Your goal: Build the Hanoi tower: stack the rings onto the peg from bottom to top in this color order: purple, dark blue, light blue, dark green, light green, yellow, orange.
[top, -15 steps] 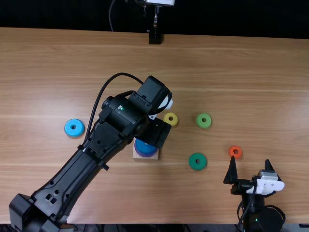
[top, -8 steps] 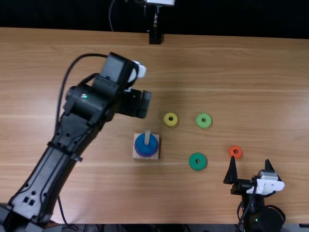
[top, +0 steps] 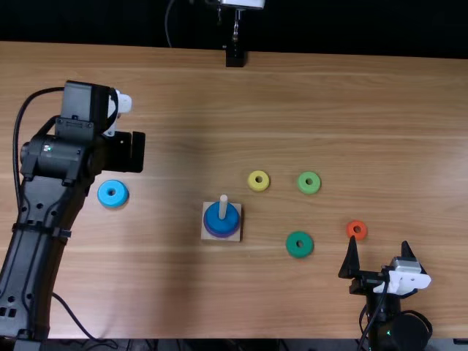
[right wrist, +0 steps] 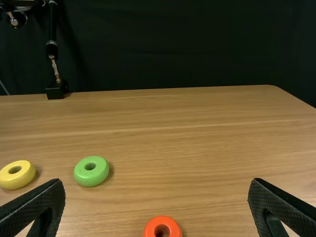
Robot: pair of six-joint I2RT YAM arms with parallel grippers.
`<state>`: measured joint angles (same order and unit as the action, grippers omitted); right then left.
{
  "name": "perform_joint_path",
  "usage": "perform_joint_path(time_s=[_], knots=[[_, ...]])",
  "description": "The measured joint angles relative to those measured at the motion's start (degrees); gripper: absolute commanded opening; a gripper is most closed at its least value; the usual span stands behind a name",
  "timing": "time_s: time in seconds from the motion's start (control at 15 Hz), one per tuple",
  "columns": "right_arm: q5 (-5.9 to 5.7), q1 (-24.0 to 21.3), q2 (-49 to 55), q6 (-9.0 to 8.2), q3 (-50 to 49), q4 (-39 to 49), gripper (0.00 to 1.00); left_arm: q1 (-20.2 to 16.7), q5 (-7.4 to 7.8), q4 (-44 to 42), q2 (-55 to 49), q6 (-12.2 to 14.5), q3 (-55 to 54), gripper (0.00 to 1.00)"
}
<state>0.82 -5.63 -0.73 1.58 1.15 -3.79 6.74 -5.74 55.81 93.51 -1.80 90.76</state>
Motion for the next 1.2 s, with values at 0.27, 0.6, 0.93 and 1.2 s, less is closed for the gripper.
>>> perform_joint_path(time_s=[0.27, 0.6, 0.93, 1.2], knots=[[0.0, 0.0, 0.0, 0.0, 0.0, 0.0, 1.0, -7.2, 1.2, -2.4, -0.1, 6.0, -8.4, 1.0], [0.0, 0.0, 0.0, 0.02, 0.0, 0.0, 1.0, -7.8, 6.6, -9.8, 4.0, 7.1, -11.4, 1.0], [0.0, 0.0, 0.0, 0.02, 0.0, 0.0, 1.0, -7.8, 6.84, -9.8, 8.8, 7.4, -12.0, 1.0], [0.0, 0.0, 0.0, 0.02, 0.0, 0.0, 1.0, -7.8, 6.82, -9.7, 12.6, 7.6, -12.0, 1.0]])
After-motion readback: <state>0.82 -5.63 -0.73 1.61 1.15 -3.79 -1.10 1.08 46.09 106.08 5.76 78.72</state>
